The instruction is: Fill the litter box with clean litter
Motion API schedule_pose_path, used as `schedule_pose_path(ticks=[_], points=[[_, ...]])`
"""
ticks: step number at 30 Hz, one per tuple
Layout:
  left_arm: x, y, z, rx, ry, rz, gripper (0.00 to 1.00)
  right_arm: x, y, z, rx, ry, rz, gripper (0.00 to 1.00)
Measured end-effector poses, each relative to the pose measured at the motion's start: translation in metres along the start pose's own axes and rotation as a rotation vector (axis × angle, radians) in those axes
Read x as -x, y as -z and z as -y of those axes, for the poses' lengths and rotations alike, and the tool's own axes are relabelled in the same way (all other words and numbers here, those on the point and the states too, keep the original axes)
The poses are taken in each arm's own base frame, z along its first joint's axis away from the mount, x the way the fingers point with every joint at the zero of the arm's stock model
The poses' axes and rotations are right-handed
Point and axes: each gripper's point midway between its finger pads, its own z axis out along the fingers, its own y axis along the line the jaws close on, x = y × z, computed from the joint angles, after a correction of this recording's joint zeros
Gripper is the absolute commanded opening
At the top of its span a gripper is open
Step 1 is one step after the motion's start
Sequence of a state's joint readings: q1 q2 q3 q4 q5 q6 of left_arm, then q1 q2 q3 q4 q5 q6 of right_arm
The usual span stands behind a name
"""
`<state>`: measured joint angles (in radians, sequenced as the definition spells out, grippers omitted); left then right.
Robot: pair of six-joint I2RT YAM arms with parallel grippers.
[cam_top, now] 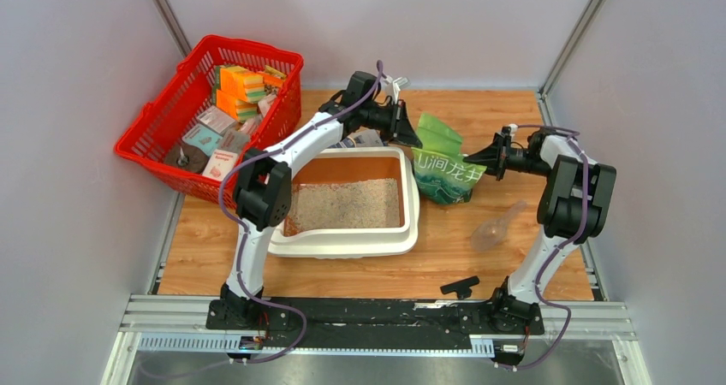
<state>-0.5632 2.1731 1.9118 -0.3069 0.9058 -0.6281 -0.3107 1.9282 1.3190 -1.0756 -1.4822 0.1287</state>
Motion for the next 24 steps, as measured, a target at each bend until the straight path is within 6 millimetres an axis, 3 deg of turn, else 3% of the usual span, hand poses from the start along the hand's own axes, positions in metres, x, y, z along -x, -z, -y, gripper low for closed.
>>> schedule_pose_path(ticks=[1,5,7,10,12,15,18,21,24], points=[[0.0,0.0,-0.001,0.003,-0.006,0.001,0.06,0.001,0.0,0.0,-0.001,-0.015,0.0,0.0],[0.006,0.004,-0.006,0.042,-0.088,0.018,0.3,0.003,-0.002,-0.002,-0.011,-0.046,-0.001,0.0],[0.014,0.013,-0.012,0.09,-0.152,0.044,0.32,0.006,-0.002,-0.004,-0.019,-0.041,0.003,0.0],[0.033,0.04,-0.022,0.187,-0.272,0.097,0.43,0.011,-0.002,-0.006,-0.031,-0.022,0.012,0.0],[0.046,0.059,-0.017,0.207,-0.381,0.127,0.51,0.011,-0.002,-0.007,-0.033,-0.029,0.013,0.0],[0.063,0.08,0.005,0.194,-0.561,0.156,0.54,0.012,-0.002,-0.007,-0.035,-0.046,0.015,0.0],[0.072,0.078,0.043,0.142,-0.803,0.141,0.56,0.013,-0.002,-0.007,-0.036,-0.055,0.017,0.0],[0.059,0.056,0.082,0.056,-1.006,0.101,0.57,0.014,-0.002,-0.007,-0.038,-0.065,0.017,0.0],[0.033,0.025,0.099,-0.025,-1.137,0.034,0.59,0.014,-0.003,-0.008,-0.039,-0.072,0.017,0.0]])
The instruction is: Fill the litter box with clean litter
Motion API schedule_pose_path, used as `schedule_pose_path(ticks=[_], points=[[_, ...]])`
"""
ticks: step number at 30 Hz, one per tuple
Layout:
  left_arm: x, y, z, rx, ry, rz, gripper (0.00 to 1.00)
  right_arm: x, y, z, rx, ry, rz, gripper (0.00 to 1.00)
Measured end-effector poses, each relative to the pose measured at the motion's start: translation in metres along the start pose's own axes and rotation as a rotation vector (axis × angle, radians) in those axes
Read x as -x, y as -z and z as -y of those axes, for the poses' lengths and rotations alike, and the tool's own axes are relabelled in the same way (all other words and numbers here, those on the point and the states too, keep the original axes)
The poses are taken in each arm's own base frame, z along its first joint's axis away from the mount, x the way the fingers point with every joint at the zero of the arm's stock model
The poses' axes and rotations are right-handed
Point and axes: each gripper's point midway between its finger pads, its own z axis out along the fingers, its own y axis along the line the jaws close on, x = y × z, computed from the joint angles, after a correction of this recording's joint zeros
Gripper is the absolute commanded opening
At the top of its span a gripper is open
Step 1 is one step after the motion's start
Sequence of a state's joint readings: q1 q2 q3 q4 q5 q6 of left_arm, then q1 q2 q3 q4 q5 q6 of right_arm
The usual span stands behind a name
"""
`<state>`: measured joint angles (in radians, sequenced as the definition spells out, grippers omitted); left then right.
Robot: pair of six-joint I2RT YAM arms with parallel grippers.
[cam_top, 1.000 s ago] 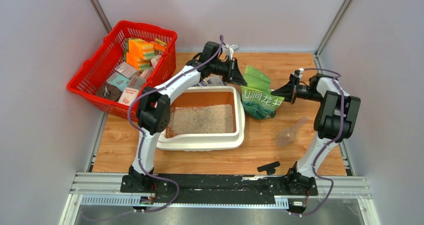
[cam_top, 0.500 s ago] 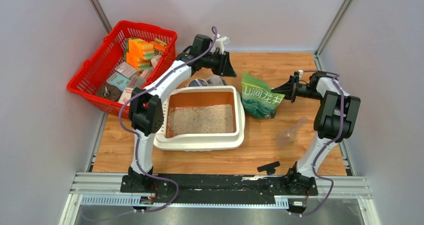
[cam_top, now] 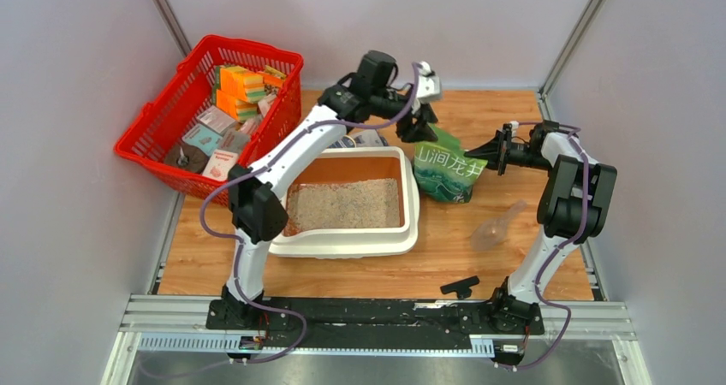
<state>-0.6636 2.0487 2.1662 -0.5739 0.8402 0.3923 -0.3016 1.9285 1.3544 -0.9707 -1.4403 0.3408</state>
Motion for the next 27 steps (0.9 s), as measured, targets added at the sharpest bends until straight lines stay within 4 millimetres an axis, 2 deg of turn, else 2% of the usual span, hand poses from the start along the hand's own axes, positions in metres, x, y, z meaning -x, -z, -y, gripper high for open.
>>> schedule_pose_path(ticks=[3,5,10,15,18,19,21,22,25,26,27], points=[[-0.018,-0.031,0.023,-0.085,-0.054,-0.038,0.59,-0.001,-0.001,0.001,0.0,-0.01,-0.002,0.0],[-0.036,-0.047,0.028,-0.114,-0.075,-0.071,0.6,-0.001,-0.001,0.001,0.0,-0.017,-0.005,0.0],[-0.077,-0.068,0.018,-0.095,-0.094,-0.133,0.58,-0.002,-0.003,0.001,-0.002,-0.022,-0.01,0.0],[-0.091,-0.077,0.005,-0.06,-0.111,-0.145,0.56,-0.004,-0.004,0.002,0.001,-0.034,-0.014,0.0],[-0.09,-0.078,0.002,-0.052,-0.119,-0.142,0.44,-0.004,-0.004,0.002,0.001,-0.039,-0.014,0.0],[-0.09,-0.079,0.002,-0.054,-0.125,-0.14,0.35,-0.004,-0.004,0.002,0.002,-0.039,-0.014,0.0],[-0.09,-0.079,0.004,-0.065,-0.129,-0.138,0.24,-0.003,-0.004,0.002,0.002,-0.036,-0.014,0.0],[-0.091,-0.079,0.005,-0.072,-0.129,-0.139,0.14,-0.003,-0.004,0.002,0.002,-0.035,-0.013,0.0],[-0.094,-0.078,0.01,-0.098,-0.136,-0.143,0.0,-0.003,-0.004,0.002,0.003,-0.04,-0.014,0.0],[-0.094,-0.078,0.011,-0.103,-0.138,-0.145,0.0,-0.003,-0.005,0.001,0.003,-0.044,-0.015,0.0],[-0.095,-0.077,0.012,-0.108,-0.144,-0.145,0.0,-0.003,-0.005,0.001,0.003,-0.048,-0.016,0.04]])
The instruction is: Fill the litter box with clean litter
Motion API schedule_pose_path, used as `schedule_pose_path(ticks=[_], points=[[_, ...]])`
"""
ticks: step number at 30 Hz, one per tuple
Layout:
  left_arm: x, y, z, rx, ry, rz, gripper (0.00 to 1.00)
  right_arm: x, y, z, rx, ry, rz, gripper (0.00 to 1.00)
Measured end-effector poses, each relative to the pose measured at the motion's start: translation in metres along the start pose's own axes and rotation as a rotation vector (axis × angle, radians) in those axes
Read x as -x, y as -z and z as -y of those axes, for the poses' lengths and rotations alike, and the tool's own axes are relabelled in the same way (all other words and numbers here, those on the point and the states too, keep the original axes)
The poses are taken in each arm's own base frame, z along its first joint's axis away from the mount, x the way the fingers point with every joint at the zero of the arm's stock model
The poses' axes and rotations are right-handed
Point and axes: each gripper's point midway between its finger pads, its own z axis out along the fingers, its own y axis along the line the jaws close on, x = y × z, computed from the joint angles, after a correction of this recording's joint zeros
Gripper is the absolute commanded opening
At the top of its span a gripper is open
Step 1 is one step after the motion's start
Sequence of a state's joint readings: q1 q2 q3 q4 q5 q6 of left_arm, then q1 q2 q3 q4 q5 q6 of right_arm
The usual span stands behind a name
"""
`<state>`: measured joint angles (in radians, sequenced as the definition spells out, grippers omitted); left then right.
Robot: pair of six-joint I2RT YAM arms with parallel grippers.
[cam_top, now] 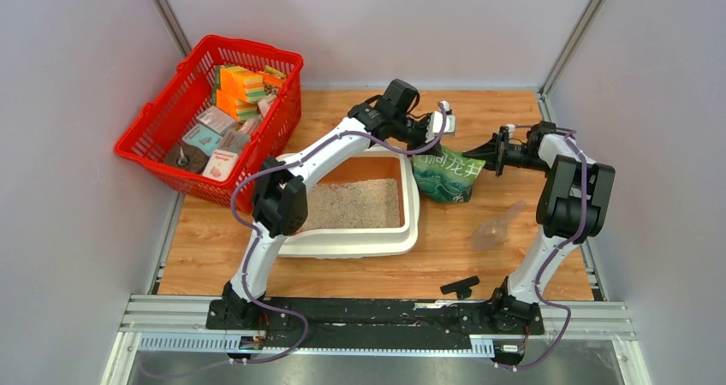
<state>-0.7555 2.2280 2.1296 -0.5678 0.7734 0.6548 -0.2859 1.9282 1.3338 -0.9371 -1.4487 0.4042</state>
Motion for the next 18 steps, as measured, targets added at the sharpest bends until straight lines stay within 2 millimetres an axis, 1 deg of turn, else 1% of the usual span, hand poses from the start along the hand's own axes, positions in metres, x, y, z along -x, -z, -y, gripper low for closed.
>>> schedule_pose_path(ticks=[4,5,6,8,9,12,14,16,18], points=[[-0.003,0.003,-0.001,-0.002,0.009,-0.002,0.0,0.002,0.0,0.0,0.012,-0.026,-0.002,0.18],[-0.003,0.003,-0.002,0.0,0.015,-0.002,0.0,0.003,0.002,-0.001,0.015,-0.026,0.004,0.23],[-0.003,0.004,-0.001,0.001,0.029,-0.002,0.0,0.004,0.003,-0.002,0.021,-0.018,0.007,0.34],[-0.003,0.004,-0.001,0.003,0.055,-0.001,0.0,0.009,0.011,-0.006,0.029,0.019,0.028,0.39],[-0.003,0.004,-0.001,0.006,0.072,-0.001,0.0,0.012,0.018,-0.009,0.027,0.068,0.049,0.42],[-0.002,0.005,-0.001,0.014,0.125,0.002,0.0,0.028,0.044,-0.031,-0.023,0.3,0.13,0.47],[-0.002,0.006,-0.002,0.02,0.165,0.006,0.0,0.038,0.061,-0.046,-0.084,0.535,0.176,0.47],[-0.001,0.006,-0.003,0.028,0.211,0.01,0.0,0.039,0.068,-0.052,-0.135,0.699,0.19,0.48],[-0.001,0.007,-0.004,0.038,0.256,0.014,0.0,0.032,0.068,-0.051,-0.181,0.831,0.178,0.52]])
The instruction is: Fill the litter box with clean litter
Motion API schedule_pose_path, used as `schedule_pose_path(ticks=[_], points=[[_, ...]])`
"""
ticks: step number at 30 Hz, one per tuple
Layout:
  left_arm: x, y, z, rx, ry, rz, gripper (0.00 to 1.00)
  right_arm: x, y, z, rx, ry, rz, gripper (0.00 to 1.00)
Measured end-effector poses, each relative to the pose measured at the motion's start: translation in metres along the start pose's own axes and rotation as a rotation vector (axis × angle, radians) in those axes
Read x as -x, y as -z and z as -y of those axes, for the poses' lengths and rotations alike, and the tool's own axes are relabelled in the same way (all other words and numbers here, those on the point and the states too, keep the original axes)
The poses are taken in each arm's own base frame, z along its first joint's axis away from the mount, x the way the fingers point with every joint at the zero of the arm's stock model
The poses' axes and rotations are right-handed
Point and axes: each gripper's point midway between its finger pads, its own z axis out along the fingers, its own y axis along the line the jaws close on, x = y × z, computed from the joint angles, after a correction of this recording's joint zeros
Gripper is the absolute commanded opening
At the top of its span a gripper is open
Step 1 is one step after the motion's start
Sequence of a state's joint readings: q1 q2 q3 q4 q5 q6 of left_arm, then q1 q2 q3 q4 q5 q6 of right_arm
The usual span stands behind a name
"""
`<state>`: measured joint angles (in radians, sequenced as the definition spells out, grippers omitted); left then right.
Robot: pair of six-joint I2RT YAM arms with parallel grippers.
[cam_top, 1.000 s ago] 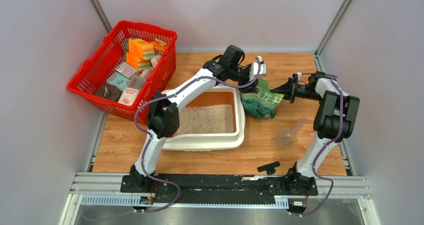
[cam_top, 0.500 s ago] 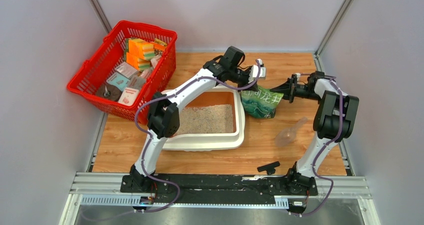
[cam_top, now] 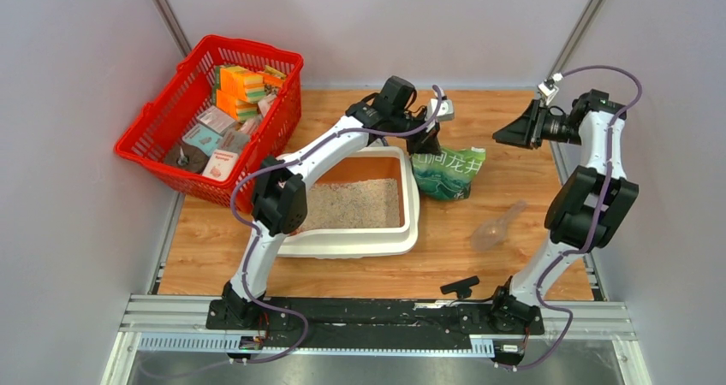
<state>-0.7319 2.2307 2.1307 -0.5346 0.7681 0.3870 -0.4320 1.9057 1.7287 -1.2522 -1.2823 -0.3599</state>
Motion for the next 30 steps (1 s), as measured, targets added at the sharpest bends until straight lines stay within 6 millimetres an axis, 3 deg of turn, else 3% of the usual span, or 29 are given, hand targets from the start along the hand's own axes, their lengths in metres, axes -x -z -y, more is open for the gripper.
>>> schedule_pose_path(ticks=[3,6,9,13,16,19,23,30], points=[[0.0,0.0,-0.003,0.012,0.063,0.009,0.0,-0.013,0.0,-0.014,-0.016,0.213,-0.025,0.58],[0.001,0.0,-0.005,0.02,0.112,0.02,0.0,-0.04,-0.002,-0.036,-0.044,0.447,-0.049,0.61],[0.001,0.0,-0.006,0.025,0.151,0.028,0.0,-0.072,-0.016,-0.064,-0.057,0.76,-0.061,0.65],[0.0,0.0,-0.005,0.023,0.181,0.034,0.0,-0.082,-0.037,-0.085,-0.046,1.102,-0.049,0.66],[0.0,0.0,-0.005,0.021,0.195,0.036,0.0,-0.072,-0.051,-0.081,-0.049,1.243,-0.05,0.66],[0.0,0.0,-0.006,0.02,0.205,0.041,0.0,-0.062,-0.064,-0.062,-0.063,1.302,-0.073,0.65],[0.001,0.0,-0.006,0.02,0.223,0.045,0.0,-0.058,-0.075,-0.042,-0.072,1.342,-0.11,0.55],[0.001,0.002,-0.008,0.02,0.26,0.057,0.0,-0.056,-0.081,-0.037,-0.056,1.448,-0.133,0.41]])
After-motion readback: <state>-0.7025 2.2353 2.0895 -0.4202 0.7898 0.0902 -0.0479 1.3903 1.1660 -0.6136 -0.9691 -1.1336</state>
